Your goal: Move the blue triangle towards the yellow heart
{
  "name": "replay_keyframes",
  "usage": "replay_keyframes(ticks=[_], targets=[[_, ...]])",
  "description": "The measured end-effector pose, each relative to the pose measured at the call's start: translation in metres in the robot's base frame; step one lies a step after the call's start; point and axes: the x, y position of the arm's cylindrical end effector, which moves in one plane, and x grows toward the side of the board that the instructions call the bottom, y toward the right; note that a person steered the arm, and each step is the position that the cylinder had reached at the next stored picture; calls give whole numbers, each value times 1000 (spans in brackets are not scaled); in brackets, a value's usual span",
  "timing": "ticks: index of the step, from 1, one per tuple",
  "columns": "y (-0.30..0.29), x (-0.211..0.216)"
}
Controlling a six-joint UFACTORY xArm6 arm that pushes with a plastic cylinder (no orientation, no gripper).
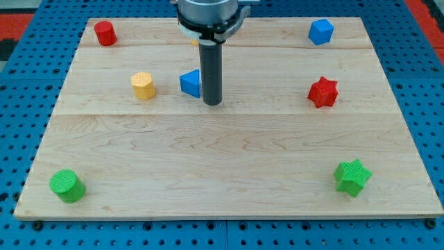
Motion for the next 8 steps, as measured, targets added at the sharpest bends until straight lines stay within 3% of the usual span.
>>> replay_keyframes(ticks=[1,5,6,7,8], targets=[[-29,-6],[-29,-119],[-55,-33],[-105,15],[-122,-4]])
